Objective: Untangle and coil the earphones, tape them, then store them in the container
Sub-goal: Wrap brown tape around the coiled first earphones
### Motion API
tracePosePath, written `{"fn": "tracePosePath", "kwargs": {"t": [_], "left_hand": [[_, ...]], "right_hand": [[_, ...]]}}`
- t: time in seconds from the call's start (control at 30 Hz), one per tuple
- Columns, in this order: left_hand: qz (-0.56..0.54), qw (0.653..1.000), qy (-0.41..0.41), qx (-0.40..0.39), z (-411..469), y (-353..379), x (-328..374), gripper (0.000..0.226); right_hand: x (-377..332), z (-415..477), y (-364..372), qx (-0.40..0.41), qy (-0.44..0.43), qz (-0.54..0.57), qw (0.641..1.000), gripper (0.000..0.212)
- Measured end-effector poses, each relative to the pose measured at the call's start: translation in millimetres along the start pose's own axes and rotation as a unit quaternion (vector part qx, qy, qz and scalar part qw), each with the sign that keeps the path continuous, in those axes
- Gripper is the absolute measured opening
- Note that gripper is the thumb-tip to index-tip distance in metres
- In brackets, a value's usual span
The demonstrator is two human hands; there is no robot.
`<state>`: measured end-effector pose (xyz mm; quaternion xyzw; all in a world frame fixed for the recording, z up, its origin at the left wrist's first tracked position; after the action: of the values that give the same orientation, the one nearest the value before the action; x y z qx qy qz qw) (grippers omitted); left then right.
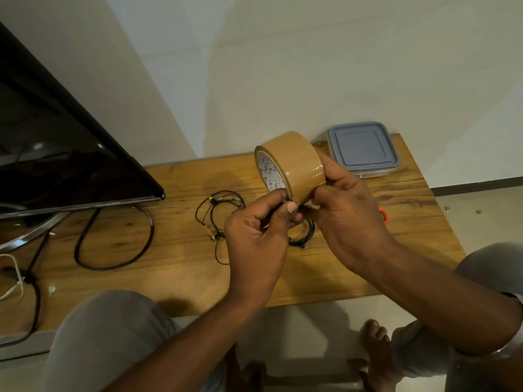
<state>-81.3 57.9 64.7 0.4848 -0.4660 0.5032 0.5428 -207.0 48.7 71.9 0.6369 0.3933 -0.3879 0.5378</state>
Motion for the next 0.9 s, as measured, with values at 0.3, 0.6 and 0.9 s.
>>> {"fn": "tracePosePath", "kwargs": {"t": [0.3,0.6,0.9], "left_hand": [[0.008,0.999,0.016,0.043,16.5,-10.7,6.7,0.013],[0.095,0.991,0.089,0.019,16.1,-12.6,7.3,0.016],[0.167,0.976,0.138,-0.023,16.7,-17.8,9.8,0.012]], "right_hand": [[-7.5,0.5,-5.4,0.016,-0.207,-0.317,0.925,0.052],[-23.1,4.5,-17.6,0.031,-0.348,-0.496,0.795,0.015],[-31.8,7.6,-16.2,-0.002,-0.321,-0.676,0.663,0.012]]}}
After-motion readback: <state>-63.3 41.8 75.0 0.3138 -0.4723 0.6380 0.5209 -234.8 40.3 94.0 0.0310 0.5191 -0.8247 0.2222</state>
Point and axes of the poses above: each hand's wrist, its own z-axis towards the middle knuckle, its own y-axis out of the palm, x = y × z, the point moved 1 cm from there along z, towards the middle knuckle, and after that the axes turned 2 degrees about -x, right-handed, at the moved point
